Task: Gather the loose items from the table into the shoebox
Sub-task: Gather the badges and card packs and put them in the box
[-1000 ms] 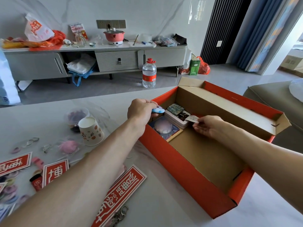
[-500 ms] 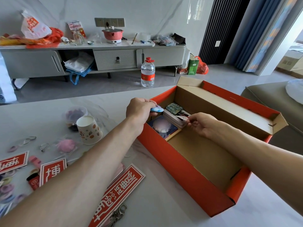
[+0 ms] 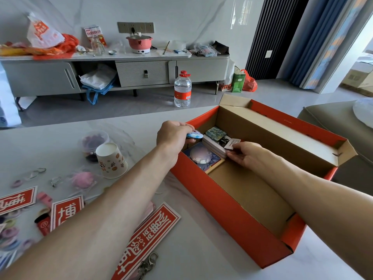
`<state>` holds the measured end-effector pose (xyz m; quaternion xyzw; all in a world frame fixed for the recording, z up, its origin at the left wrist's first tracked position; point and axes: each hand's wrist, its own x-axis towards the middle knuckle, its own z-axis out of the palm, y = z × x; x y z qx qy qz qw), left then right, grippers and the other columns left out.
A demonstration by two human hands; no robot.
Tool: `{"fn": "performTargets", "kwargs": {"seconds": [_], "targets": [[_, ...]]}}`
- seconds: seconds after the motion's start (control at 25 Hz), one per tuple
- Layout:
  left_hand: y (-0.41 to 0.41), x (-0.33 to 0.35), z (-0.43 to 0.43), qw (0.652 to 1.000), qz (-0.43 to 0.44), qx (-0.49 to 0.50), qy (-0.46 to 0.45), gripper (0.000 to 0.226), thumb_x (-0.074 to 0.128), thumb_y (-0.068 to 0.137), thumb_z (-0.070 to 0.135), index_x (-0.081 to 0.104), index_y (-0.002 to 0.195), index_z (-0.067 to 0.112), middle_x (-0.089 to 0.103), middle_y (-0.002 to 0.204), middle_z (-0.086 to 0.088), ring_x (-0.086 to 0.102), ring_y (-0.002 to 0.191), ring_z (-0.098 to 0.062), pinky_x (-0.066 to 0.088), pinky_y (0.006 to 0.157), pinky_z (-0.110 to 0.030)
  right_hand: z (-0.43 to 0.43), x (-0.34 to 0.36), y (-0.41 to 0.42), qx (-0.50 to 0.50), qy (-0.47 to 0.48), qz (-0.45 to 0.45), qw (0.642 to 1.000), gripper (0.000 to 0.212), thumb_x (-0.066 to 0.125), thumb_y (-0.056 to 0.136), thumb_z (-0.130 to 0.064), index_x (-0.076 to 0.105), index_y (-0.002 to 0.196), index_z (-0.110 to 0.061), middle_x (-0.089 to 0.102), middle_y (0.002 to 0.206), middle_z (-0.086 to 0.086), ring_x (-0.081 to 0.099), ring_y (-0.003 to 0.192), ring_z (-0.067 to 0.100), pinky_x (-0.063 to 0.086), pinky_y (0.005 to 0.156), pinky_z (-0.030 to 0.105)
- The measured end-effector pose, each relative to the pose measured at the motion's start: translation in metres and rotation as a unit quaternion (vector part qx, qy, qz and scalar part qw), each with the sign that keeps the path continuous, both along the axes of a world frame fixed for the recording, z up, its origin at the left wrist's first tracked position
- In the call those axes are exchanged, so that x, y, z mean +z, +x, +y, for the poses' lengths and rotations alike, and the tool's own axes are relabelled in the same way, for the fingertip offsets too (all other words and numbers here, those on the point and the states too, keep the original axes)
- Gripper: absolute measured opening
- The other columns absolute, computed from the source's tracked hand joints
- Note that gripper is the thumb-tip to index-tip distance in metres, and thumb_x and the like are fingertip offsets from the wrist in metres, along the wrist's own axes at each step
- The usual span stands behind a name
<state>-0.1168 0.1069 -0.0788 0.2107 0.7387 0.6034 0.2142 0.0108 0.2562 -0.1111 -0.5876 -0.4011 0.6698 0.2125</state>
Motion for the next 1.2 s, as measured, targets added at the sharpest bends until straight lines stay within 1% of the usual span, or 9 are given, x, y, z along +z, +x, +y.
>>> {"fn": "performTargets", "kwargs": {"seconds": [0.08, 0.16, 0.32, 0.44, 0.68, 0.88, 1.0, 1.08, 1.2], "targets": [[0.0, 0.0, 0.0, 1.0, -0.002, -0.004, 0.0, 0.015, 0.064, 0.094, 0.013, 0.075, 0.098, 0.005, 0.073, 0.1, -0.01, 0.072, 0.087, -0.019, 0.06, 0.083, -0.036, 0.003, -0.003, -0.001, 0.035, 0.011, -0.059, 0.998, 0.022, 0.057, 0.096, -0.013, 0.053, 0.077, -0.006, 0.052, 0.066, 0.002, 0.046, 0.05, 0.01, 0.04, 0.032, 0.019], [-0.001, 0.0, 0.0, 1.0, -0.001, -0.007, 0.0, 0.015, 0.064, 0.094, 0.013, 0.075, 0.098, 0.005, 0.073, 0.1, -0.01, 0.072, 0.088, -0.019, 0.06, 0.083, -0.037, 0.006, -0.003, -0.002, 0.057, 0.032, -0.104, 0.992, 0.028, 0.062, 0.094, -0.019, 0.051, 0.069, -0.012, 0.045, 0.058, -0.003, 0.039, 0.047, 0.008, 0.032, 0.039, 0.019], [-0.002, 0.0, -0.002, 1.0, -0.006, -0.014, 0.001, 0.013, 0.064, 0.093, 0.013, 0.076, 0.096, 0.006, 0.073, 0.099, -0.01, 0.072, 0.087, -0.019, 0.061, 0.081, -0.033, 0.011, -0.004, -0.011, 0.086, 0.066, -0.162, 0.981, 0.022, 0.071, 0.087, -0.025, 0.056, 0.081, -0.011, 0.048, 0.06, -0.001, 0.038, 0.045, 0.007, 0.029, 0.029, 0.014], [-0.001, 0.002, -0.002, 1.0, -0.015, -0.018, 0.0, 0.013, 0.064, 0.093, 0.012, 0.076, 0.096, 0.005, 0.073, 0.099, -0.011, 0.072, 0.088, -0.02, 0.06, 0.083, -0.034, 0.013, -0.006, -0.019, 0.091, 0.084, -0.163, 0.979, 0.022, 0.074, 0.085, -0.027, 0.06, 0.088, -0.011, 0.052, 0.064, 0.001, 0.038, 0.045, 0.006, 0.026, 0.027, 0.009], [-0.002, 0.002, -0.002, 1.0, -0.018, -0.02, -0.002, 0.014, 0.064, 0.093, 0.012, 0.075, 0.097, 0.004, 0.073, 0.1, -0.012, 0.072, 0.089, -0.021, 0.06, 0.085, -0.037, 0.017, -0.014, -0.017, 0.064, 0.11, -0.153, 0.98, 0.023, 0.068, 0.09, -0.03, 0.059, 0.078, -0.012, 0.052, 0.063, 0.001, 0.041, 0.045, 0.008, 0.027, 0.028, 0.011], [-0.003, 0.004, 0.0, 0.999, -0.029, -0.017, -0.017, 0.02, 0.056, 0.094, 0.005, 0.075, 0.093, 0.008, 0.071, 0.105, -0.013, 0.07, 0.095, -0.023, 0.06, 0.083, -0.035, 0.009, -0.007, -0.017, 0.051, 0.174, -0.165, 0.969, 0.019, 0.061, 0.094, -0.025, 0.064, 0.1, -0.007, 0.056, 0.073, 0.005, 0.045, 0.054, 0.011, 0.035, 0.046, 0.023], [-0.004, 0.006, 0.001, 0.999, -0.016, -0.03, -0.011, 0.018, 0.059, 0.092, 0.004, 0.067, 0.104, 0.014, 0.067, 0.111, -0.011, 0.07, 0.093, -0.019, 0.061, 0.074, -0.03, -0.016, 0.017, -0.019, 0.116, 0.205, -0.099, 0.967, 0.024, 0.065, 0.09, -0.031, 0.068, 0.09, -0.007, 0.059, 0.069, 0.002, 0.046, 0.048, 0.01, 0.035, 0.043, 0.022], [-0.005, 0.006, 0.001, 0.999, -0.006, -0.038, -0.017, 0.031, 0.069, 0.088, 0.008, 0.058, 0.116, 0.015, 0.064, 0.112, -0.008, 0.07, 0.094, -0.02, 0.061, 0.078, -0.035, -0.041, 0.032, -0.025, 0.194, 0.158, -0.002, 0.968, 0.026, 0.07, 0.087, -0.032, 0.068, 0.095, -0.007, 0.059, 0.069, 0.003, 0.046, 0.044, 0.008, 0.035, 0.042, 0.02], [-0.005, 0.007, 0.001, 0.999, -0.011, -0.036, -0.024, 0.033, 0.076, 0.083, 0.015, 0.058, 0.11, 0.006, 0.067, 0.105, -0.009, 0.072, 0.09, -0.025, 0.059, 0.085, -0.043, -0.057, 0.038, -0.03, 0.224, 0.075, 0.082, 0.968, 0.028, 0.072, 0.085, -0.017, 0.062, 0.105, -0.001, 0.06, 0.07, 0.007, 0.053, 0.05, 0.01, 0.043, 0.042, 0.018]]}}
